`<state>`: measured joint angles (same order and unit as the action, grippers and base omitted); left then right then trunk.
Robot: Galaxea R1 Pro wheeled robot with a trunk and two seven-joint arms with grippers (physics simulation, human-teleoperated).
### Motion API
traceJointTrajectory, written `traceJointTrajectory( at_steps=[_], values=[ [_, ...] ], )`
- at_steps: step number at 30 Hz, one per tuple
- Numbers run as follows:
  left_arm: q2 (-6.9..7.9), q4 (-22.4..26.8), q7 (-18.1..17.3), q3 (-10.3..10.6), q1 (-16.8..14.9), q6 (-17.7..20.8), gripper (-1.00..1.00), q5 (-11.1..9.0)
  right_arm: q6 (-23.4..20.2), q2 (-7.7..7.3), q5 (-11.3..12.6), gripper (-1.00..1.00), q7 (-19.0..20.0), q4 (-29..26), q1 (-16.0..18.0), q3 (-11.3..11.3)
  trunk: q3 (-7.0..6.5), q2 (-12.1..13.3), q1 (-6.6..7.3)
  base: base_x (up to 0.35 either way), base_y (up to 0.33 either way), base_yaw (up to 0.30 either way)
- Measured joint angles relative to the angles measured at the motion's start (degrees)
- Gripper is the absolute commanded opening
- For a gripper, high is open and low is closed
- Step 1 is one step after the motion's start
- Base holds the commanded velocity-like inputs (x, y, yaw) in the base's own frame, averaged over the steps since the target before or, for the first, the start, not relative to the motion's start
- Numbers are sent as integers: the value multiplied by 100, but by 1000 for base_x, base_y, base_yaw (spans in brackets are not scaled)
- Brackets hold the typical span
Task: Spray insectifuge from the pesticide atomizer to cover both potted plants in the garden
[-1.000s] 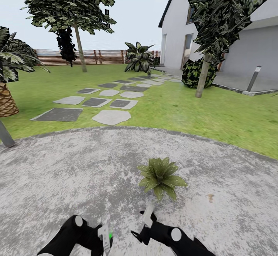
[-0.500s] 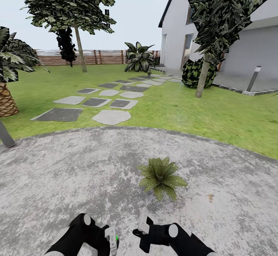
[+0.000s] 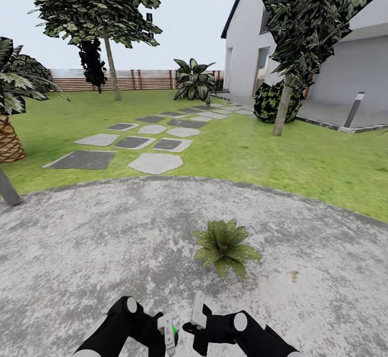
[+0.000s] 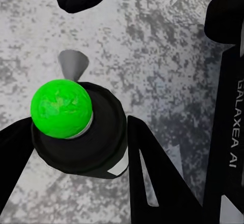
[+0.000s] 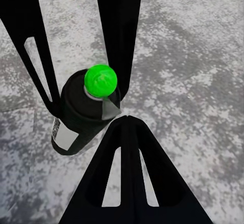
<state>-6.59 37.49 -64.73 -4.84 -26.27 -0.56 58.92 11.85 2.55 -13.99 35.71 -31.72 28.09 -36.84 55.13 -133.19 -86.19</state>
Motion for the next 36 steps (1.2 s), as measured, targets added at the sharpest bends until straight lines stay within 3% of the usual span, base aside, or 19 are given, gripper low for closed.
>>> traceJointTrajectory(
  at_steps=[15, 24, 29, 35, 36],
  values=[
    [-157, -10, 3, -1, -42, -13, -100, -31, 0, 0, 0, -100, 1, 0, 18, -9, 0, 0, 0, 0, 0, 0],
    [-138, -32, 8, -1, -88, 5, -100, -8, 0, 0, -4, -100, 1, 4, 18, -9, 0, 0, 0, 0, 0, 0],
    [40, -71, 7, 5, -161, 2, -100, 29, 0, 0, -9, -100, 1, 9, 18, -9, 0, 0, 0, 0, 0, 0],
    [663, -74, 3, -45, -158, 8, -100, 34, 0, 0, -9, -100, 1, 10, 17, -9, 0, 0, 0, 0, 0, 0],
    [755, -78, 3, -53, -150, 4, -100, 26, 0, -2, -9, 100, 1, 13, 18, -9, 0, 0, 0, 0, 0, 0]
  ],
)
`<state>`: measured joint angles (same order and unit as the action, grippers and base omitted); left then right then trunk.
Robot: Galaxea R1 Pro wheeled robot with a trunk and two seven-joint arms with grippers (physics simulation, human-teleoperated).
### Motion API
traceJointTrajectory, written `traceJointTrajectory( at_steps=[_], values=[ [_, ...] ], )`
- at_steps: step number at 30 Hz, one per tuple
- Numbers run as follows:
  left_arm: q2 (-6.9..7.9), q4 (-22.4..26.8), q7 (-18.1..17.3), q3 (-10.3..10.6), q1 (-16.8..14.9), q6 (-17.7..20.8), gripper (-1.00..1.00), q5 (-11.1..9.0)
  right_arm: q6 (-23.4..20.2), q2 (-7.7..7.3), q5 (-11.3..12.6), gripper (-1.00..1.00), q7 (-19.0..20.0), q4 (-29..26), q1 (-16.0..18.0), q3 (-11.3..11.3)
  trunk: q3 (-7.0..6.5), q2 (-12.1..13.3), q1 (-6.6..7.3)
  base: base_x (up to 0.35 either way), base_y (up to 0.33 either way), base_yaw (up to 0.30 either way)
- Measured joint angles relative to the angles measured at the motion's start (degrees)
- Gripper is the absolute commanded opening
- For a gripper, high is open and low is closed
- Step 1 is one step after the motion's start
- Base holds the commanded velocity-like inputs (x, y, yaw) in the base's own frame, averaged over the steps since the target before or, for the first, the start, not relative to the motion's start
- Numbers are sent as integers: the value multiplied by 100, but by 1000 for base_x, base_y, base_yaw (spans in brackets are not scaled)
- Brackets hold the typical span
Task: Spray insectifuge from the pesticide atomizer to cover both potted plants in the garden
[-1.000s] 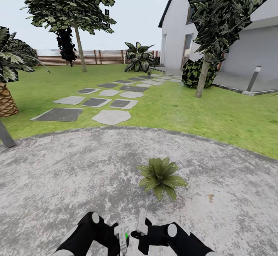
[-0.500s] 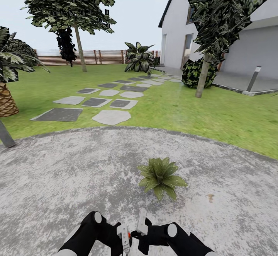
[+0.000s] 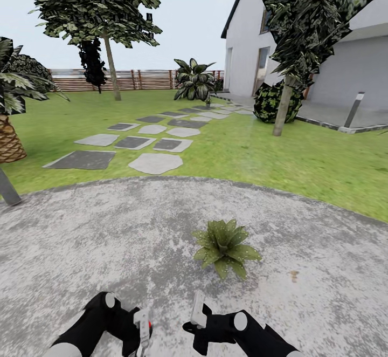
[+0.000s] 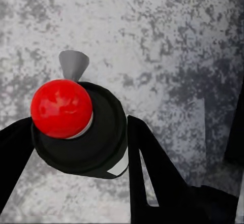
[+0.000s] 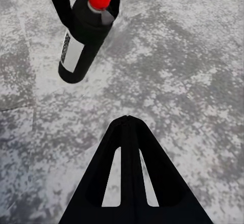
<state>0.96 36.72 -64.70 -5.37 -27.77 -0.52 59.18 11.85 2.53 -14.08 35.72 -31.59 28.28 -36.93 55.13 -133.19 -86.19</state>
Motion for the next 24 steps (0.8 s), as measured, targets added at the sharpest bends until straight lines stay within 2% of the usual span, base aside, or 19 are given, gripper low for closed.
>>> traceJointTrajectory(
  at_steps=[5, 6, 8, 10, 13, 15, 16, 17, 18, 19, 22, 23, 24],
  values=[
    [548, -7, 20, -21, 64, -53, -100, -76, -4, -50, -7, 100, -2, 22, -1, 7, 0, 0, 0, 0, 0, 0],
    [683, -4, 78, -80, 71, -48, -100, -175, -10, -153, -12, 100, -13, 52, -1, 15, 0, 0, 0, 0, 0, 0],
    [721, -3, 126, -479, 76, -57, -100, -349, -6, -277, -1, 100, -18, 59, -1, 26, 0, 0, 0, 0, 0, 0],
    [720, -2, 229, -1509, 102, -141, -100, -576, 5, -544, 18, 100, -38, 62, -1, 31, 0, 0, 0, 0, 0, 0],
    [706, -4, 379, -2392, 109, -447, -100, -748, 15, -743, 25, 100, -90, 71, -3, 31, 0, 0, 0, 0, 0, 0],
    [681, -24, 594, -3021, 112, -639, -100, -887, 20, -953, 30, 100, -221, 151, -7, 39, 0, 0, 0, 0, 0, 0],
    [665, -101, 787, -3355, 114, -716, -100, -950, 27, -1113, 35, 100, -318, 281, -9, 48, 0, 0, 0, 0, 0, 0],
    [658, -188, 926, -3506, 114, -750, -100, -970, 32, -1205, 45, 100, -362, 390, -9, 87, 0, 0, 0, 0, 0, 0],
    [654, -314, 1098, -3606, 114, -771, -100, -985, 35, -1272, 49, 100, -396, 545, -9, 215, 0, 0, 0, 0, 0, 0],
    [652, -451, 1319, -3670, 115, -792, -100, -995, 42, -1319, 50, 100, -421, 732, -9, 446, 0, 0, 0, 0, 0, 0],
    [643, -907, 2229, -3761, 114, -968, -100, -1015, 141, -1385, 53, 100, -456, 1178, -9, 1469, 0, 0, 0, 0, 0, 0],
    [636, -1180, 2823, -3778, 114, -1143, -100, -1014, 258, -1399, 50, 100, -465, 1268, -8, 1995, 0, 0, 0, 0, 0, 0],
    [633, -1355, 3214, -3787, 113, -1258, -100, -1020, 330, -1408, 48, 100, -478, 1304, -9, 2292, 0, 0, 0, 0, 0, 0]
  ],
)
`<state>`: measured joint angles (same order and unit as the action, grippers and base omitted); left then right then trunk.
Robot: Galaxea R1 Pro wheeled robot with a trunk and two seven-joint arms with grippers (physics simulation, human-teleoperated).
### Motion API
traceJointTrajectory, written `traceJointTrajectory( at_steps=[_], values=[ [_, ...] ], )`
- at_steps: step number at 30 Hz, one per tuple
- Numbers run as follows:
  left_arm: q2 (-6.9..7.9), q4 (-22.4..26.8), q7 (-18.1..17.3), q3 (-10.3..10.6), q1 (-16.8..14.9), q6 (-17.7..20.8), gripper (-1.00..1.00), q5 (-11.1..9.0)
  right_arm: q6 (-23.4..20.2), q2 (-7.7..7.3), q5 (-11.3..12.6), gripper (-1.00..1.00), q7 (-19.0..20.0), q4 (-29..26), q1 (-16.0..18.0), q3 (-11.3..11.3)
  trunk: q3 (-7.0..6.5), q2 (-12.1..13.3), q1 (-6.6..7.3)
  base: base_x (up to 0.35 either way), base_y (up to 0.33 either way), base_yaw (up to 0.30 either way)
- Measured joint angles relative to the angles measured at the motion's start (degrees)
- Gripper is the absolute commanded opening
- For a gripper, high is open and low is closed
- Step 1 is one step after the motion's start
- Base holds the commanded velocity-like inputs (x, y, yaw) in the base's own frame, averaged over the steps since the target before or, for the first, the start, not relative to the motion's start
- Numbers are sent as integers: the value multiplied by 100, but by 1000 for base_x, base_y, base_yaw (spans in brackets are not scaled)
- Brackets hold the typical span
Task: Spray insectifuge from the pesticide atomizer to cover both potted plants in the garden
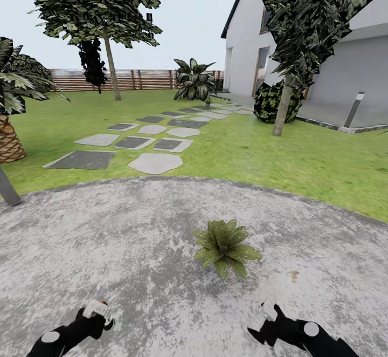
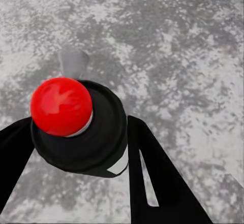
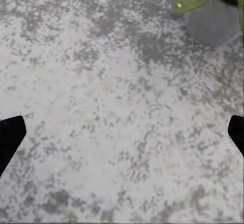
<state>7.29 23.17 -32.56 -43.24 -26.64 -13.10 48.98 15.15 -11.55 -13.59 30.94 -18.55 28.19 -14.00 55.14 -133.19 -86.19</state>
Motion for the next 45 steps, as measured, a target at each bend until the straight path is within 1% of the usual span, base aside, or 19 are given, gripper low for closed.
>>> traceJointTrajectory(
  at_steps=[2, 3, 4, 6, 7, 10, 11, 12, 13, 14, 16, 18, 27, 28, 29, 31, 34, 42, 45],
  values=[
    [-4, -416, 786, -6, -1, -250, -100, 2, 89, -52, 0, 100, -137, 36, 0, 527, 0, 0, 0, 0, 0, 0],
    [-4, -714, 1250, -17, -1, -458, -100, 7, 157, -85, -24, 100, -343, 55, -5, 852, 0, 0, 0, 0, 0, 0],
    [-2, -894, 1483, -45, -2, -580, -100, -25, 232, -99, -41, 100, -518, 63, -10, 1031, 0, 0, 0, 0, 0, 0],
    [0, -1133, 1800, -110, 7, -799, -100, -172, 526, -96, -41, 100, -1007, 82, -31, 1334, 0, 0, 0, 0, 0, 0],
    [10, -1216, 1941, -142, 32, -902, -100, -359, 800, -73, -32, 100, -1480, 161, -112, 1518, 0, 0, 0, 0, 0, 0],
    [38, -1283, 2070, -164, 135, -1008, -100, -818, 1152, -46, -8, 100, -2574, 643, -232, 1707, 1, 0, 0, 0, 0, 0],
    [40, -1282, 2082, -165, 194, -1020, -100, -885, 1242, -44, 9, 100, -2749, 799, -244, 1725, 1, 0, 0, 0, 0, 0],
    [42, -1281, 2093, -166, 280, -1031, -100, -942, 1480, -47, 114, 100, -2892, 1031, -260, 1741, 1, 0, 0, 0, 0, 0],
    [43, -1280, 2098, -164, 321, -1035, -100, -970, 1690, -46, 224, 100, -2948, 1192, -274, 1745, 0, 0, 0, 0, 0, 0],
    [44, -1283, 2101, -162, 361, -1038, -100, -989, 1980, -43, 419, 100, -2995, 1402, -295, 1748, 1, 0, 0, 0, 0, 0],
    [45, -1311, 2104, -159, 402, -1041, -100, -998, 2248, -40, 709, 100, -3029, 1591, -321, 1749, 0, 0, 0, 0, 0, 0],
    [45, -1332, 2101, -159, 476, -1042, -100, -1000, 2339, -40, 828, 100, -3036, 1659, -330, 1744, 0, 0, 0, 0, 0, 0],
    [24, -1358, 2097, -160, 567, -1033, -100, -1024, 2379, 51, 873, 100, -3025, 1698, -361, 1734, 0, 0, 0, 0, 0, 0],
    [25, -1358, 2097, -162, 567, -1033, -100, -1024, 2376, 81, 870, 100, -3024, 1699, -361, 1731, 0, 0, 0, 0, 0, 0],
    [41, -1359, 2099, -167, 567, -1032, -100, -1026, 2379, 219, 850, 100, -3041, 1700, -371, 1708, 0, 0, 0, 0, 0, 0],
    [23, -1361, 2096, -152, 567, -1034, -100, -1022, 2373, 344, 848, 100, -3035, 1702, -432, 1722, 0, 0, 0, 0, 0, 0],
    [19, -1359, 2096, -153, 567, -1033, -100, -1025, 2364, 407, 854, 100, -3029, 1702, -634, 1734, 0, 0, 0, 0, 0, 0],
    [10, -1359, 2096, -153, 567, -1033, -100, -1025, 2362, 571, 854, 100, -3029, 1702, -686, 1734, 0, 0, 0, 0, 0, 0],
    [5, -1357, 2096, -161, 567, -1033, -100, -1027, 2362, 601, 855, 100, -3030, 1701, -691, 1736, 0, 0, 0, 0, 0, 0]
  ],
)
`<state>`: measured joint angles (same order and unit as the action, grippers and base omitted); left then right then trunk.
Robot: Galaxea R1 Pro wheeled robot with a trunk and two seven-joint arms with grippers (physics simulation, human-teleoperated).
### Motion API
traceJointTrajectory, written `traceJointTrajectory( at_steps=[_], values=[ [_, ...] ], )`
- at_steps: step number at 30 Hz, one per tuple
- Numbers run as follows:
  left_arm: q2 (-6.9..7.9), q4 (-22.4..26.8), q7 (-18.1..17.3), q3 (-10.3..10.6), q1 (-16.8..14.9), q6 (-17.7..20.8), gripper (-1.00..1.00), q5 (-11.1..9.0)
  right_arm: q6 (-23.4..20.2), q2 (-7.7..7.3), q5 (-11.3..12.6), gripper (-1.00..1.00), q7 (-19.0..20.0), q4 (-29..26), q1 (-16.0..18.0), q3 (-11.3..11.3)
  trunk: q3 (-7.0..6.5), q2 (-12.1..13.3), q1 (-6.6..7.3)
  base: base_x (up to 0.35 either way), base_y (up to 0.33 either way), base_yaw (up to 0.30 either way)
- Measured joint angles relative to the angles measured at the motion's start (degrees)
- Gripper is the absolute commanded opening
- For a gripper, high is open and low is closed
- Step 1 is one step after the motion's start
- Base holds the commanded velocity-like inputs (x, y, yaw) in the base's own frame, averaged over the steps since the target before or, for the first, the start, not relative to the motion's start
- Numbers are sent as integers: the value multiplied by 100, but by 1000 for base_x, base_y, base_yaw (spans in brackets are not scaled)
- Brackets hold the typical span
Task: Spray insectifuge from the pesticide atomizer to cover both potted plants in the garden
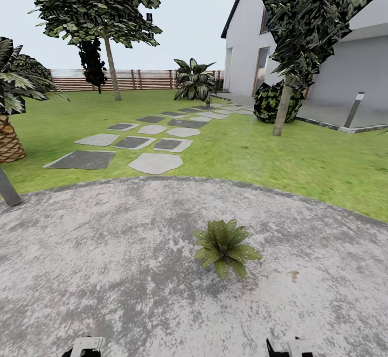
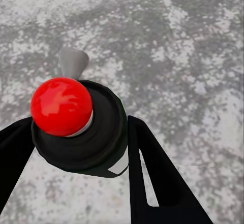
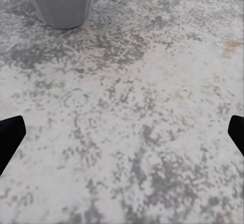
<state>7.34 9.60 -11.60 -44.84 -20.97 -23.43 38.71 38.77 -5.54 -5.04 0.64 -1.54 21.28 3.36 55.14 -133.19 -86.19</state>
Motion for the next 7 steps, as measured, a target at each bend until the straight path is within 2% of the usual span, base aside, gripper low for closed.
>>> traceJointTrajectory(
  at_steps=[7],
  values=[
    [-109, 75, 9, -20, 0, -1, -100, 4, 0, 10, 1, 100, 0, 0, -13, 1, 0, 0, 0, 0, 0, 0]
  ],
)
